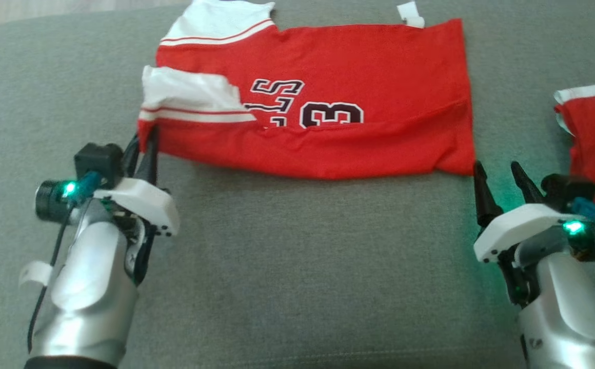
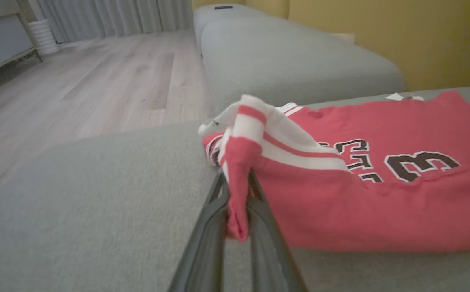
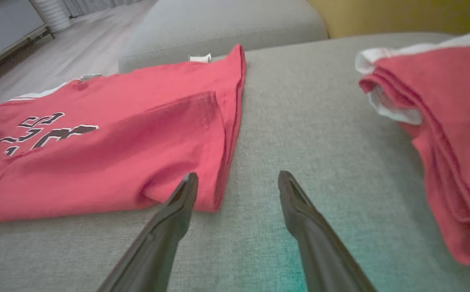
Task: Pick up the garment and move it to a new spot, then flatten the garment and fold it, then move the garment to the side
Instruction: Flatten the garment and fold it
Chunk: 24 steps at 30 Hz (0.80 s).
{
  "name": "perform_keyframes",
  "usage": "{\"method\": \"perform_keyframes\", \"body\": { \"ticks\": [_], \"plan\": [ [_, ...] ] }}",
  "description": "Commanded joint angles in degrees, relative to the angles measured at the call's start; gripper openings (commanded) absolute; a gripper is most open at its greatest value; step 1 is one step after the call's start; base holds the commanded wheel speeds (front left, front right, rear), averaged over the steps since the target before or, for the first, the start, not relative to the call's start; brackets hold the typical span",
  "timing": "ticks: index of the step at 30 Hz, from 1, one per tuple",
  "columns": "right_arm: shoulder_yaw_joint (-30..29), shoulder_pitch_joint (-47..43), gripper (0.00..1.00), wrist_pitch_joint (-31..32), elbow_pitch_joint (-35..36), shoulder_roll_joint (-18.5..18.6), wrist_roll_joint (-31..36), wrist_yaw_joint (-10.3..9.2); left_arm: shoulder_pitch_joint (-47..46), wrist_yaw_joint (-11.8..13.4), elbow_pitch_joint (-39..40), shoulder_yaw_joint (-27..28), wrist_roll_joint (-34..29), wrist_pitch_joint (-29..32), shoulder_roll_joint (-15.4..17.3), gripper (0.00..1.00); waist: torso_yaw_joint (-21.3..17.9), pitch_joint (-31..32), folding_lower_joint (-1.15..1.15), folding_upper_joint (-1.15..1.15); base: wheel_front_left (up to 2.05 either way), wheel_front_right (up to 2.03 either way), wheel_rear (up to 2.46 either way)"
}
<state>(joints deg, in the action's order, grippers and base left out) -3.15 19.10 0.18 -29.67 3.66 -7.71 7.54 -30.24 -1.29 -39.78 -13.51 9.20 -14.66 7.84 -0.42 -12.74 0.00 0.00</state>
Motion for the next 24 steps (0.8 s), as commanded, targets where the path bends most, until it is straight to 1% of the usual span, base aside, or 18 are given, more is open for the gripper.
{"method": "perform_keyframes", "body": {
  "ticks": [1,3,8,13,14,15,16,20,24],
  "plan": [
    [0.8,3.0,1.00,0.3,1.0,-0.7,-0.8,-0.05,0.1,-0.2,2.4,1.3,-0.6,-0.3,1.8,0.00,0.7,0.2,0.00,0.00,0.00,0.00,0.00],
    [-0.3,4.3,1.00,1.6,-1.5,-0.7,-2.3,-0.05,0.6,-0.9,4.7,0.6,-1.4,-0.3,2.0,0.00,1.4,0.2,0.00,0.00,0.00,0.00,0.00],
    [0.5,8.3,1.00,4.5,-8.7,-0.8,-9.5,-0.05,1.1,-2.1,7.1,-1.0,-2.7,-0.3,2.1,0.00,2.8,-0.3,0.00,0.00,0.00,0.00,0.00],
    [1.2,11.8,1.00,5.5,-15.6,-0.8,-11.3,-0.05,1.1,-2.5,7.0,-1.8,-3.0,-0.3,1.5,0.00,3.8,-0.7,0.00,0.00,0.00,0.00,0.00],
    [1.5,12.3,0.89,5.5,-16.8,-0.8,-11.4,-0.05,1.2,-2.5,6.8,-1.9,-3.0,-0.3,1.4,0.00,3.9,-0.7,0.00,0.00,0.00,0.00,0.00],
    [1.8,12.8,0.31,5.1,-17.7,-0.8,-11.1,-0.05,1.3,-2.5,6.6,-2.1,-3.1,-0.3,1.4,0.00,4.0,-0.7,0.00,0.00,0.00,0.00,0.00],
    [1.9,13.2,0.00,4.5,-18.5,-0.8,-10.4,-0.05,1.3,-2.5,6.5,-2.1,-3.1,-0.3,1.4,0.00,4.1,-0.6,0.00,0.00,0.00,0.00,0.00],
    [1.5,13.8,0.00,2.1,-20.9,-0.8,-6.9,-0.05,2.1,-2.4,5.5,-2.0,-3.1,-0.3,1.5,0.00,4.0,0.5,0.00,0.00,0.00,0.00,0.00],
    [1.9,13.6,0.00,0.7,-21.5,-0.7,-4.0,-0.05,3.3,-2.3,4.5,-1.6,-2.7,-0.3,1.9,0.00,3.3,2.4,0.00,0.00,0.00,0.00,0.00]
  ]
}}
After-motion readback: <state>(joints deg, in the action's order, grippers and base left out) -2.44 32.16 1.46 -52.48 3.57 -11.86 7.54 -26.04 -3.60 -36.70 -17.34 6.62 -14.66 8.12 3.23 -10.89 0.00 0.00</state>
